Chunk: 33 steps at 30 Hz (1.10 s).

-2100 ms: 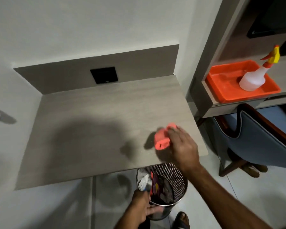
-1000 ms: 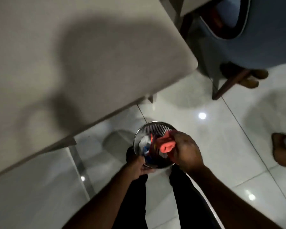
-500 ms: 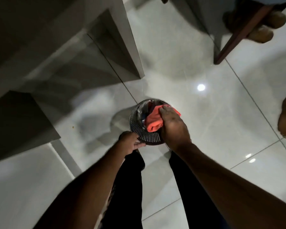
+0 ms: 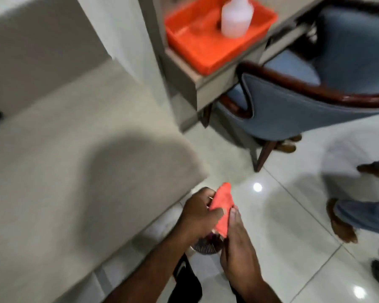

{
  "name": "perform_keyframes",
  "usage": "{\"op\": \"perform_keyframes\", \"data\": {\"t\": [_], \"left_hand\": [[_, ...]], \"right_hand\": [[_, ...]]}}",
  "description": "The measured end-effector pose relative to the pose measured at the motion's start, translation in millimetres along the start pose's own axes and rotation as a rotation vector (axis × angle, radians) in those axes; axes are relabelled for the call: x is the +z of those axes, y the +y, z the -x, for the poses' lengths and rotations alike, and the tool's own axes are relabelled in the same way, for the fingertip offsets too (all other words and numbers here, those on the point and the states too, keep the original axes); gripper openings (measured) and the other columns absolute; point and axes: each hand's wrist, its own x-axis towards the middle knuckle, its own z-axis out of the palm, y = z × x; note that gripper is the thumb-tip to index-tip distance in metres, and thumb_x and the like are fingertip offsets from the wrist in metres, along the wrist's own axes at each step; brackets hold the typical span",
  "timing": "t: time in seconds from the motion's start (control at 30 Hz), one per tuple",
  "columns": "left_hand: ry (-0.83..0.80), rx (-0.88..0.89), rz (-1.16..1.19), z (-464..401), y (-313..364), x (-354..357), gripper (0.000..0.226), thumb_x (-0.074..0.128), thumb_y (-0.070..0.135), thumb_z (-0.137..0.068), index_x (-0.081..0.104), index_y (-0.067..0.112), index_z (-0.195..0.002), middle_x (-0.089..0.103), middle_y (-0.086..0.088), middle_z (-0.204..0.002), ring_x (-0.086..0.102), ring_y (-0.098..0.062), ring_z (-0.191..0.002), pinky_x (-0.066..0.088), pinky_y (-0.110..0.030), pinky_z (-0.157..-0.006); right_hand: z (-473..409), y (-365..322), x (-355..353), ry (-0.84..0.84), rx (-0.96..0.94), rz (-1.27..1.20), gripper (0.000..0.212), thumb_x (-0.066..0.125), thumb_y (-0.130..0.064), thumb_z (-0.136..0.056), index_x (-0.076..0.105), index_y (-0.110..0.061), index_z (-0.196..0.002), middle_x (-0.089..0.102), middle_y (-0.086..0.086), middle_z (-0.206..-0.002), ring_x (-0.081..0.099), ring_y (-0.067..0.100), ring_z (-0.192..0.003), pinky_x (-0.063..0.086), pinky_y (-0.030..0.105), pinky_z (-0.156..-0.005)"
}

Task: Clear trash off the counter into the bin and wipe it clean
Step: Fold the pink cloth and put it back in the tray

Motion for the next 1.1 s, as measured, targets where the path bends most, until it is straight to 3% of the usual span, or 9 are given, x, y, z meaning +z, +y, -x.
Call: {"op": "perform_keyframes", "data": {"t": [0.13, 0.27, 0.37, 0.47, 0.6, 0.73, 0.8, 0.9, 1.1], "left_hand": [[-0.129, 0.303, -0.173, 50.7, 101.9, -55.8, 0.029, 0.06, 0.03, -0.065, 0.063, 0.014, -0.089, 0.07, -0.008, -0.078, 0.061, -0.016, -0.068, 0.055, -0.047, -0.073], [-0.264, 0.505, -0.283, 70.9, 199.3, -112.6, 0.021, 0.072, 0.01, -0.078, 0.069, 0.013, -0.099, 0.073, -0.003, -0.089, 0.069, -0.017, -0.081, 0.058, -0.045, -0.083], [-0.319, 0.58, -0.331, 67.8, 267.0, -150.1, 0.027, 0.072, -0.002, -0.084, 0.067, 0.002, -0.11, 0.068, -0.003, -0.095, 0.06, -0.009, -0.085, 0.052, -0.029, -0.08], [-0.156, 0.58, -0.335, 37.7, 321.6, -185.0, 0.03, 0.073, -0.002, -0.085, 0.062, 0.0, -0.113, 0.069, -0.019, -0.093, 0.059, -0.019, -0.08, 0.05, -0.034, -0.074], [0.151, 0.546, -0.401, -37.3, 359.8, -217.5, 0.028, 0.072, 0.006, -0.085, 0.053, 0.012, -0.103, 0.054, 0.004, -0.071, 0.055, -0.013, -0.06, 0.046, -0.024, -0.052], [0.353, 0.559, -0.505, -131.9, 370.4, -222.5, 0.011, 0.068, -0.003, -0.08, 0.064, 0.008, -0.083, 0.063, 0.003, -0.08, 0.06, -0.016, -0.076, 0.047, -0.025, -0.065], [0.367, 0.489, -0.522, -183.5, 369.2, -223.2, 0.013, 0.065, -0.004, -0.08, 0.067, 0.007, -0.085, 0.068, -0.003, -0.085, 0.066, -0.02, -0.074, 0.053, -0.032, -0.069], [0.347, 0.392, -0.638, -248.9, 359.1, -225.6, 0.027, 0.065, -0.002, -0.078, 0.068, 0.009, -0.102, 0.072, -0.01, -0.107, 0.069, -0.027, -0.092, 0.052, -0.027, -0.081], [0.34, 0.209, -0.923, -312.2, 324.3, -224.6, 0.041, 0.06, -0.002, -0.083, 0.064, 0.012, -0.121, 0.064, -0.013, -0.124, 0.063, -0.03, -0.11, 0.055, -0.031, -0.087]], "right_hand": [[13.2, -56.8, -58.2, 0.156, 0.023, -0.25, 0.093, 0.058, -0.025, -0.085, -0.003, -0.025, -0.155, 0.008, -0.027, -0.16, 0.027, -0.006, -0.141, 0.041, 0.035, -0.106], [-33.0, -89.5, -104.3, 0.244, 0.215, -0.756, 0.081, 0.07, -0.017, -0.083, 0.022, -0.03, -0.146, 0.022, -0.003, -0.16, 0.028, 0.016, -0.145, 0.031, 0.049, -0.113], [-92.9, -119.7, -136.8, 0.0, 0.316, -1.396, 0.074, 0.083, -0.04, -0.069, 0.051, -0.024, -0.133, 0.06, 0.007, -0.136, 0.062, 0.025, -0.114, 0.055, 0.052, -0.085], [-147.9, -135.5, -162.8, -0.136, 0.202, -1.756, 0.052, 0.062, -0.016, -0.087, 0.05, -0.001, -0.136, 0.059, 0.025, -0.132, 0.064, 0.035, -0.113, 0.058, 0.047, -0.081], [-236.4, -144.6, -193.1, 0.059, 0.173, -1.54, 0.045, 0.064, -0.002, -0.083, 0.055, -0.004, -0.127, 0.068, 0.021, -0.12, 0.069, 0.031, -0.101, 0.06, 0.046, -0.078], [-323.3, -143.3, -220.3, 0.282, 0.131, -0.967, 0.054, 0.072, -0.002, -0.083, 0.044, -0.025, -0.122, 0.063, 0.012, -0.117, 0.066, 0.016, -0.095, 0.057, 0.031, -0.076], [-369.2, -141.8, -227.2, 0.245, 0.019, -0.725, 0.061, 0.071, -0.005, -0.082, 0.039, -0.033, -0.127, 0.062, 0.007, -0.119, 0.064, 0.019, -0.101, 0.054, 0.038, -0.085], [-430.7, -138.1, -219.2, 0.158, -0.158, -0.324, 0.045, 0.065, -0.005, -0.082, 0.057, -0.022, -0.123, 0.065, 0.005, -0.115, 0.062, 0.024, -0.105, 0.05, 0.038, -0.093], [-493.5, -142.7, -199.8, -0.143, -0.214, 0.027, 0.028, 0.052, -0.012, -0.085, 0.068, -0.009, -0.107, 0.07, 0.016, -0.106, 0.064, 0.033, -0.097, 0.049, 0.032, -0.083]]}}
